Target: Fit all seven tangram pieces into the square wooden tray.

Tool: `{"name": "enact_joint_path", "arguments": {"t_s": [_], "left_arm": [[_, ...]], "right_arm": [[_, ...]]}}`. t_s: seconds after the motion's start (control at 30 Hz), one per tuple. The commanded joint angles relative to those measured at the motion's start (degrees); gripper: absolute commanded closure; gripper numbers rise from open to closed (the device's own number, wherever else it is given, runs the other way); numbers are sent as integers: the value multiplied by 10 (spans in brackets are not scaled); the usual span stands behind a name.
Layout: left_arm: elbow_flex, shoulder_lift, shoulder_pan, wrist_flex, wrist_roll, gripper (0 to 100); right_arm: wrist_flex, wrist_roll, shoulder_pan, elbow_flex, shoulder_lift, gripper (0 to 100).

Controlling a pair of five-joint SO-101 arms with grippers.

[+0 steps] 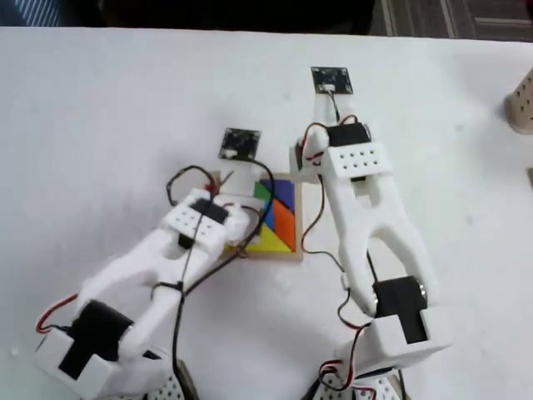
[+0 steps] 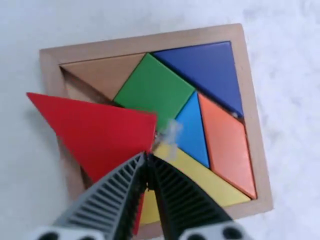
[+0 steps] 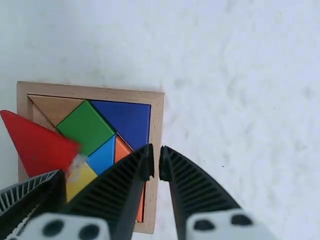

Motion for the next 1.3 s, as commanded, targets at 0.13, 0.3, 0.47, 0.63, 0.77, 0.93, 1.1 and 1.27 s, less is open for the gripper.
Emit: {"name": "enact_joint_path", "arguments": {"t_s": [0.13, 0.3, 0.47, 0.63, 0.77, 0.93, 1.1, 1.27], "left_arm": [[6, -15, -52, 42, -6, 980], [2, -21, -46, 40, -7, 980], [8, -64, -49, 42, -54, 980], [55, -181, -52, 53, -71, 980], [92, -294, -98, 50, -71, 980], [71, -302, -212, 29, -71, 980], [-7, -119, -245, 15, -71, 980], [-131, 88, -244, 21, -71, 980]], "right_arm": [[-7, 4, 4, -3, -29, 975], [-7, 4, 3, -3, -29, 975], [-7, 4, 3, -3, -29, 975], [-7, 4, 3, -3, -29, 975], [-7, 4, 3, -3, -29, 975], [-7, 4, 3, -3, -29, 975], [-7, 4, 3, -3, -29, 975], [-5, 4, 3, -3, -29, 975]]}}
